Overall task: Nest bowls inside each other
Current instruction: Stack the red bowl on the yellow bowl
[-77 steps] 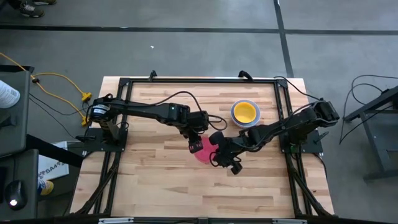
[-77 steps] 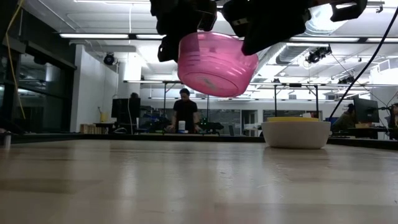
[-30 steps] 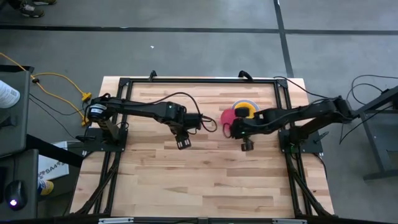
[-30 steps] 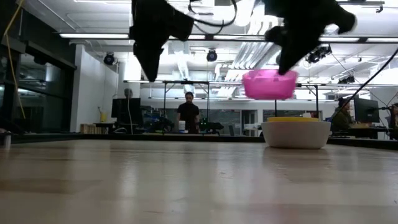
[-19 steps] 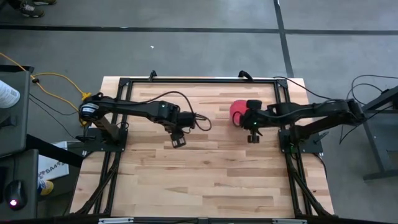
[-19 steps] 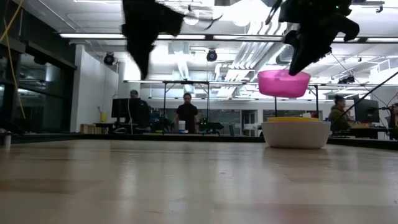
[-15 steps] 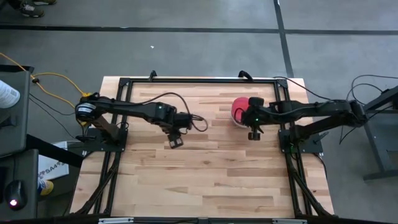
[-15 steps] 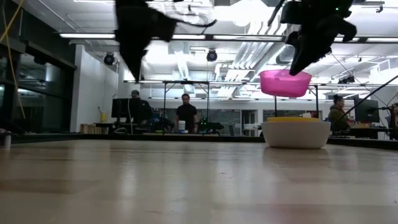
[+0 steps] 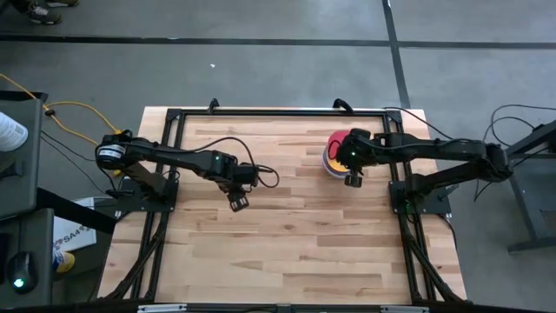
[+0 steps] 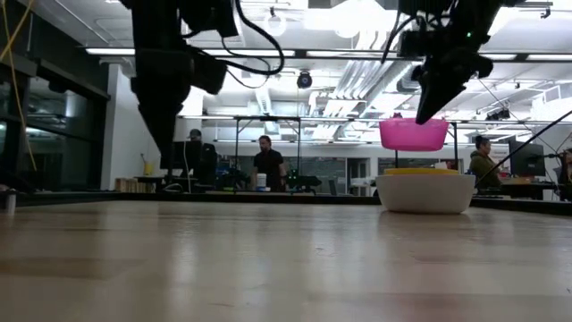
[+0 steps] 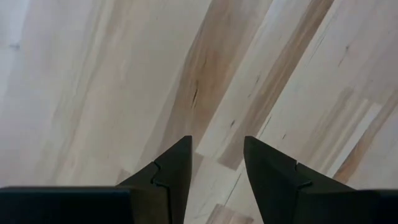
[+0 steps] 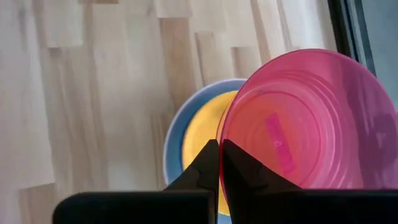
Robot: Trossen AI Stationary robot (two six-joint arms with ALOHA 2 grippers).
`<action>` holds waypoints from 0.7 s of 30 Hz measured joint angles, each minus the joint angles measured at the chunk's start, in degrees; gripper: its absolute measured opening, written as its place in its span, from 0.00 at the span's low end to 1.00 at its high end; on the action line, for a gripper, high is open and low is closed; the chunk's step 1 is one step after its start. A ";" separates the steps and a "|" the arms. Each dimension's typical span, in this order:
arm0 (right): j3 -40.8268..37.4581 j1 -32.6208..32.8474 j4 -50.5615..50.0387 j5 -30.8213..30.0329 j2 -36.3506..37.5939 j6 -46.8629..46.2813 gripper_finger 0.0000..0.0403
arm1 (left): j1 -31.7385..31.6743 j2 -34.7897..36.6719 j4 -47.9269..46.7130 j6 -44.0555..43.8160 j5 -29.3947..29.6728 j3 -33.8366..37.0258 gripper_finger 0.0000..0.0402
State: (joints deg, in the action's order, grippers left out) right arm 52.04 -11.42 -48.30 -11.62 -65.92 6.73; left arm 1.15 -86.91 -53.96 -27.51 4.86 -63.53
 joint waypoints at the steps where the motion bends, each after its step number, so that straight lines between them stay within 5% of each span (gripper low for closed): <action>1: -0.65 -0.65 0.27 0.11 -0.06 -0.02 0.01 | 0.00 0.37 0.38 0.00 -0.10 0.56 0.36; 21: -8.13 -2.86 7.79 6.26 -0.08 -0.78 0.01 | 0.00 1.31 3.09 0.22 -2.24 2.04 0.36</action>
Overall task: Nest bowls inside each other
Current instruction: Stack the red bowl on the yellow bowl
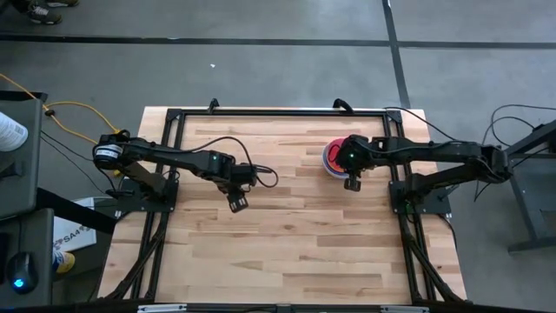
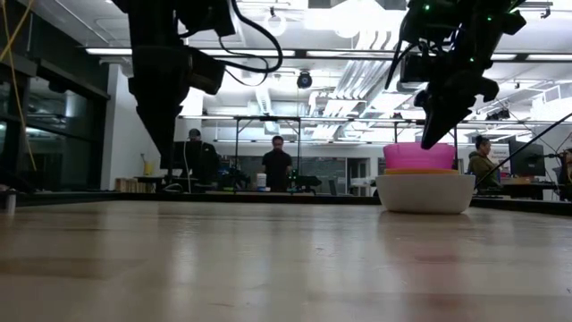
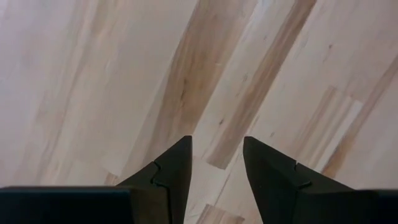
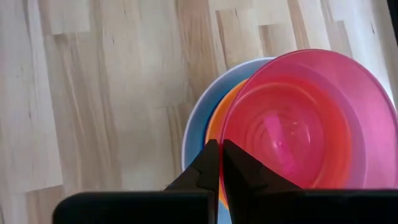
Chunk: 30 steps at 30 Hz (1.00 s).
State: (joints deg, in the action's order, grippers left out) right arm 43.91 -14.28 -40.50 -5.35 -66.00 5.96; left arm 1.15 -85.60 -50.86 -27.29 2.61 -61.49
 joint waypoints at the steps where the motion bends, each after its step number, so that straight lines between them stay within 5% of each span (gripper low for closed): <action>1: -0.01 0.00 0.02 0.01 0.00 -0.02 0.01 | 0.00 0.00 0.13 -0.01 -0.46 0.00 0.36; 30: -5.39 -0.50 5.65 5.69 0.00 -1.25 0.12 | 0.02 0.00 1.83 -0.17 -3.74 -0.04 0.36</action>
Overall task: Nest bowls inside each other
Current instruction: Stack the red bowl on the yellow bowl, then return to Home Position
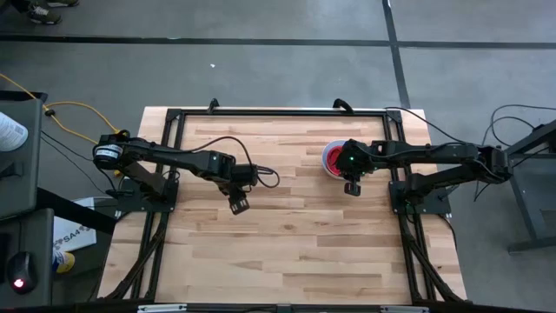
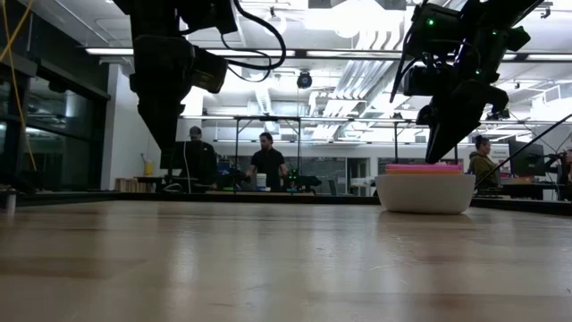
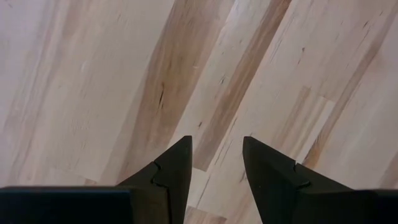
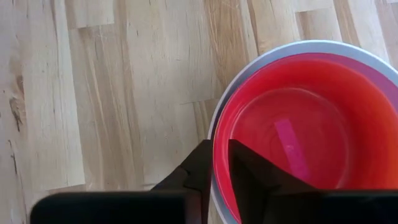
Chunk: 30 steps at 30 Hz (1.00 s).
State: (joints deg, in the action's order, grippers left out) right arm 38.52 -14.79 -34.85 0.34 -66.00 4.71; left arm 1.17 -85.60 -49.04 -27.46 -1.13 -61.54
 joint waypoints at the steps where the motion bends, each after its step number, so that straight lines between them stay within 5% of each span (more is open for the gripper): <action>1: 0.00 0.00 0.00 -0.02 0.00 0.00 0.13 | 0.00 0.00 -0.02 -0.02 0.00 0.00 0.36; 16: 4.67 0.17 -0.46 -0.11 0.47 0.00 0.24 | 0.00 -0.02 -0.04 0.02 0.02 0.00 0.36; 30: 12.96 0.17 0.49 7.56 0.87 -10.37 0.26 | -0.02 -0.04 -0.37 -1.31 0.07 -0.02 0.36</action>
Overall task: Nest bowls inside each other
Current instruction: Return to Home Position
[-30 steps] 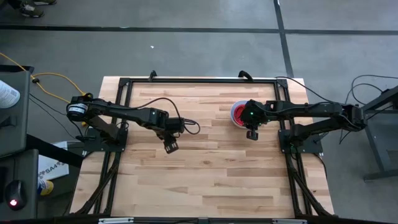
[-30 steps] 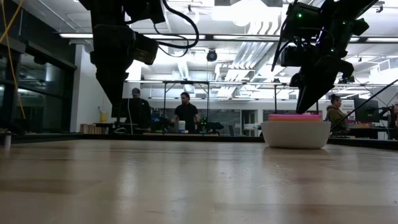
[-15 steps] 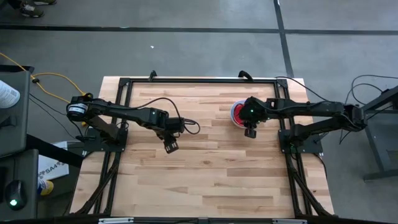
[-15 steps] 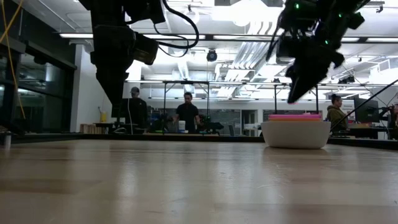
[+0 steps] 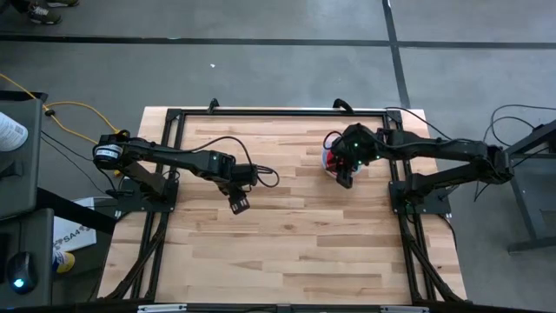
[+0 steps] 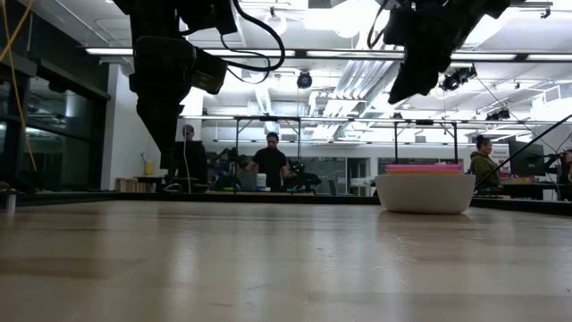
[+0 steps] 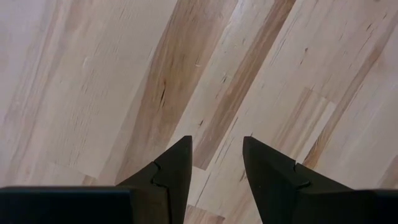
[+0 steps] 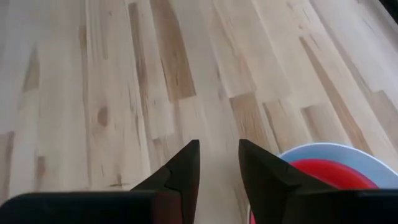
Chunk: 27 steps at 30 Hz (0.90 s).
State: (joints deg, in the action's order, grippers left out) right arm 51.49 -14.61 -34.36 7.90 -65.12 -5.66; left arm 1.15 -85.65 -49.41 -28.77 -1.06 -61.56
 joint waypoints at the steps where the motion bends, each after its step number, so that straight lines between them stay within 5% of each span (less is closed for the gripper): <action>1: 0.14 0.00 0.18 0.03 0.00 -0.42 0.26 | 0.00 0.00 0.00 0.00 0.02 0.01 0.36; 11: 4.37 0.02 4.54 9.20 1.28 -0.76 0.24 | 0.00 0.17 0.73 1.75 0.70 0.00 0.36; 18: 4.87 0.00 4.53 11.96 8.91 -0.32 0.21 | 0.00 6.85 8.31 7.83 1.66 1.18 0.36; 27: 4.87 0.00 4.61 11.66 22.03 -0.15 0.21 | 0.00 23.46 26.06 8.65 -1.42 17.45 0.36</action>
State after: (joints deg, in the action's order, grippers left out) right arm 56.36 -14.61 -29.75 19.55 -43.09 -5.80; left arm 1.15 -62.19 -23.35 -20.13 -2.48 -44.11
